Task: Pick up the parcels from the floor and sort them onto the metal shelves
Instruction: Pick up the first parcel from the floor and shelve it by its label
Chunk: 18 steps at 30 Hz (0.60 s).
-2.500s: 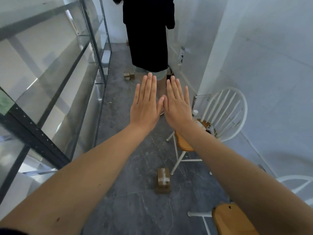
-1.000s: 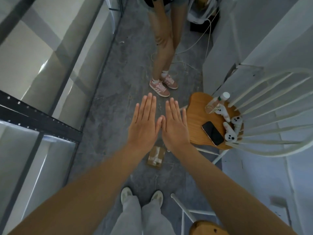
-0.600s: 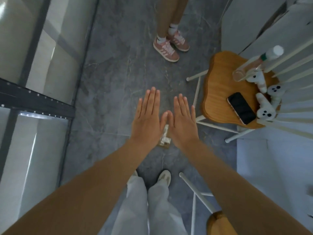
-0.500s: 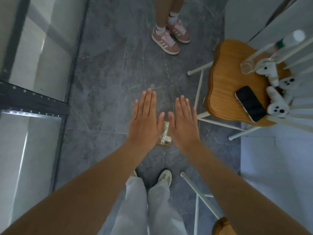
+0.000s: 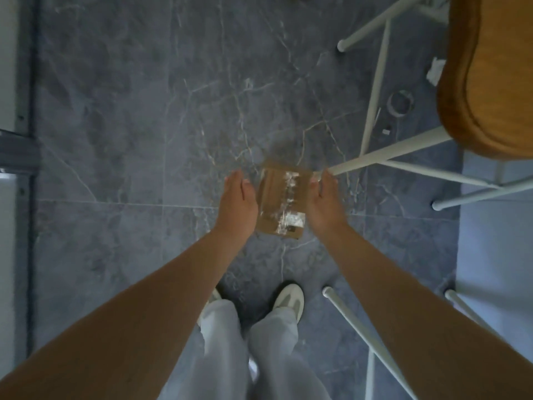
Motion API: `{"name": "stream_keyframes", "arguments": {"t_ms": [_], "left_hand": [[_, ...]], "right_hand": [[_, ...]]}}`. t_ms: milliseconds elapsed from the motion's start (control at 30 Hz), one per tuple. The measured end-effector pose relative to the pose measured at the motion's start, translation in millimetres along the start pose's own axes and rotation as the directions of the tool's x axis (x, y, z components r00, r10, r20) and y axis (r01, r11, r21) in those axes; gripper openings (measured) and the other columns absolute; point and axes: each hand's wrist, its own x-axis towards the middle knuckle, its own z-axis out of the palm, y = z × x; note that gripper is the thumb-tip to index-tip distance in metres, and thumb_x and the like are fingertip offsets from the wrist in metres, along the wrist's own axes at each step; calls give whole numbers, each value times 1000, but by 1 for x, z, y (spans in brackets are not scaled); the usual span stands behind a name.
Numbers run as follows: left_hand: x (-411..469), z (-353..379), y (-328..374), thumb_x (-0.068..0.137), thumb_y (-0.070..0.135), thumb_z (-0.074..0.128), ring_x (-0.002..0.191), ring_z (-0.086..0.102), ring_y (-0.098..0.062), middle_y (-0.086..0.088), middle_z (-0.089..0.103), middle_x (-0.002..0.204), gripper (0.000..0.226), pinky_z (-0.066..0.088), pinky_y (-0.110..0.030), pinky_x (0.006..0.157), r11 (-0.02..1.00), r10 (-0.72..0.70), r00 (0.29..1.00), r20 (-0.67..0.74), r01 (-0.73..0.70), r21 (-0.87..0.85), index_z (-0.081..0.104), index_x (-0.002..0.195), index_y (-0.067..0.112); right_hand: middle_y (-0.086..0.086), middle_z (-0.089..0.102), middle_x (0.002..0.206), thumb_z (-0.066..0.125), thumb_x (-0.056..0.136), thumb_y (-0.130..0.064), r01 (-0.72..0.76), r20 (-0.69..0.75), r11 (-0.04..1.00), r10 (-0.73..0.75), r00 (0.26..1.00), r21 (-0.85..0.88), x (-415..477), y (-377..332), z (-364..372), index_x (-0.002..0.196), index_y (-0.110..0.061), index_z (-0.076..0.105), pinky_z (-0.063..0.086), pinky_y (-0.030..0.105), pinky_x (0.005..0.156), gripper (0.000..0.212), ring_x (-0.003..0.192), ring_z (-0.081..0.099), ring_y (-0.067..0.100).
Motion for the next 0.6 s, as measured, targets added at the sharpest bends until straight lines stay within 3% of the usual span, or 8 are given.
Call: {"name": "stream_keyframes", "arguments": {"t_ms": [167,300,400,600], "left_hand": [[33,38,-16,112,31,23,149,33,-26,-12,36,162,50,23,-30,118,961,-204,978,54,210,-178,38,154,9],[46,58,-22,110,38,22,145,39,-31,-15,40,159,53,28,-41,121,913,-307,946,110,325,-249,44,153,14],[46,64,-25,109,43,22,140,46,-32,-16,49,153,57,34,-46,119,877,-334,930,151,366,-310,50,149,13],[31,46,-10,108,48,22,120,62,-29,-11,66,130,57,47,-42,107,828,-353,912,211,409,-383,62,135,16]], "right_hand": [[8,21,168,24,110,-36,-164,-5,960,169,986,225,33,22,38,161,-16,18,19,38,122,55,153,22,28],[13,40,159,22,109,-40,-251,-10,888,276,961,386,47,32,57,157,-16,31,30,45,120,54,145,38,35],[12,44,156,18,108,-46,-284,5,846,315,949,452,47,31,63,156,-18,33,32,49,118,57,142,42,36],[12,46,153,18,108,-48,-296,48,826,312,949,481,31,14,49,155,-19,33,37,49,116,57,139,46,34]]}}
